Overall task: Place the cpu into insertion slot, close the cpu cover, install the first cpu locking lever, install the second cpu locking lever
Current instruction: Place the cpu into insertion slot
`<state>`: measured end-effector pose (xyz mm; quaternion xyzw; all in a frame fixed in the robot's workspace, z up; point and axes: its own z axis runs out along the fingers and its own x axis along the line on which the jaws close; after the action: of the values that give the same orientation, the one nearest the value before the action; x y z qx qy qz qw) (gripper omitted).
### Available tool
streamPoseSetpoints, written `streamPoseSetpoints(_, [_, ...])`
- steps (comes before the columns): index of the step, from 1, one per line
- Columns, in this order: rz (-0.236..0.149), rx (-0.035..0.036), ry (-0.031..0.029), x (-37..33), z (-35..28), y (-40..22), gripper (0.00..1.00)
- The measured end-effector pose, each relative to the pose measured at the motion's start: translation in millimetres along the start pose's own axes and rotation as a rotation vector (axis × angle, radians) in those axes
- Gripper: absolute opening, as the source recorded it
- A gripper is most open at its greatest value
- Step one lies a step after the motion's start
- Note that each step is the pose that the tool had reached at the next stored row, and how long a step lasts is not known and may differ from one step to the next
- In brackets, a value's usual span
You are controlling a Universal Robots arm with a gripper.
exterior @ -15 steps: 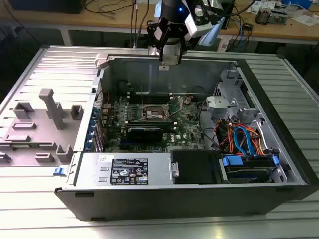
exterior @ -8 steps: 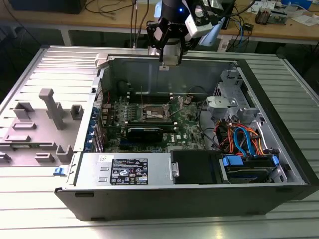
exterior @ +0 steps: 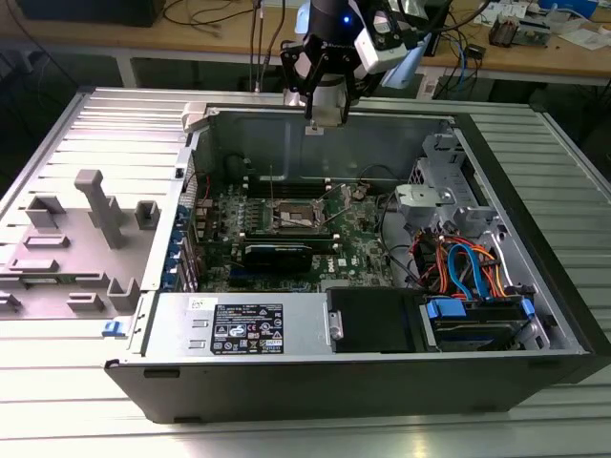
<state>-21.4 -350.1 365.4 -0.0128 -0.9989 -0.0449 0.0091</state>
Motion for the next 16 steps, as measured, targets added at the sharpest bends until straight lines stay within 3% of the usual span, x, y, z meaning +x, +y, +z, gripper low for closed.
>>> streamPoseSetpoints(13, [0.002,0.0002,0.0,1.3,0.1,-2.6,0.54])
streamPoseSetpoints(16, [0.02,-0.0002,-0.0017,1.8,0.6,-2.7,0.54])
